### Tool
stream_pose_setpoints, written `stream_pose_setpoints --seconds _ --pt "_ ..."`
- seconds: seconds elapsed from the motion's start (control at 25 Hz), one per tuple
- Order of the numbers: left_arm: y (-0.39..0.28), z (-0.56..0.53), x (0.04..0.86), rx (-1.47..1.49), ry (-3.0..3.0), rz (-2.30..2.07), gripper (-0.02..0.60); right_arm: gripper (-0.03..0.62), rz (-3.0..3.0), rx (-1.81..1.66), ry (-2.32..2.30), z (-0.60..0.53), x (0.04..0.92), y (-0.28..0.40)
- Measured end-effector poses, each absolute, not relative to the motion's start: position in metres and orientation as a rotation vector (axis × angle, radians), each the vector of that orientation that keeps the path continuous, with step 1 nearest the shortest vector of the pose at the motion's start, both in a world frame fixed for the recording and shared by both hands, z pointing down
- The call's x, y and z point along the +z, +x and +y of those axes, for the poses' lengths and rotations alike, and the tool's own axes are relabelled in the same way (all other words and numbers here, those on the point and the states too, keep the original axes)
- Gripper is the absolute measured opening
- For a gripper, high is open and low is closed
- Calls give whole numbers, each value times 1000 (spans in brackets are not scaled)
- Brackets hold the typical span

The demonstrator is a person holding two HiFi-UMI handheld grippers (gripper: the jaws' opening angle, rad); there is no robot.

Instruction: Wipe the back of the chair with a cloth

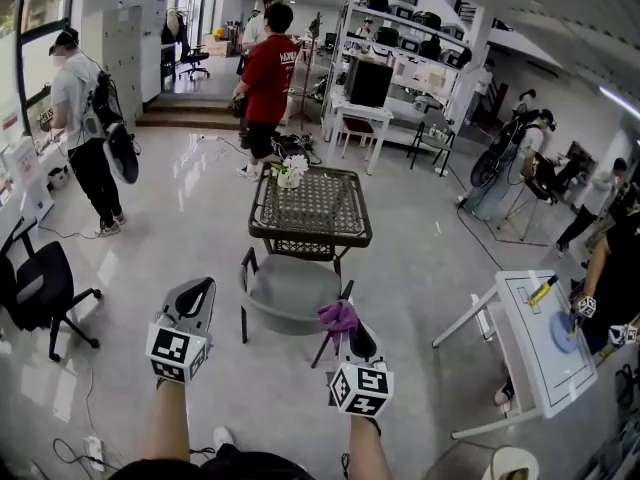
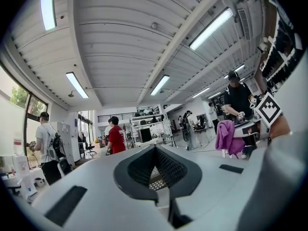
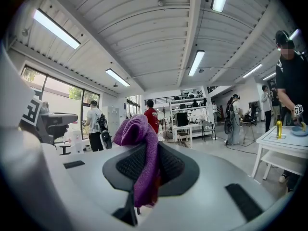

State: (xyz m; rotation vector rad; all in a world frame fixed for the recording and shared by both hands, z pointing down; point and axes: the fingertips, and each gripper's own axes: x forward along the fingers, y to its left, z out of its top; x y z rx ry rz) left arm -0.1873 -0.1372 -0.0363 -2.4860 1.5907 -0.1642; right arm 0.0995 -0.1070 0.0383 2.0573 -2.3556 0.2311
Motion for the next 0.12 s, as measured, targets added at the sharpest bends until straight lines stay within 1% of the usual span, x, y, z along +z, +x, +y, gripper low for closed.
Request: stream_pose_setpoints --seconds 0.12 --pt "-192 -129 -45 -160 -2487 1588 9 75 -2354 225 2051 -100 32 94"
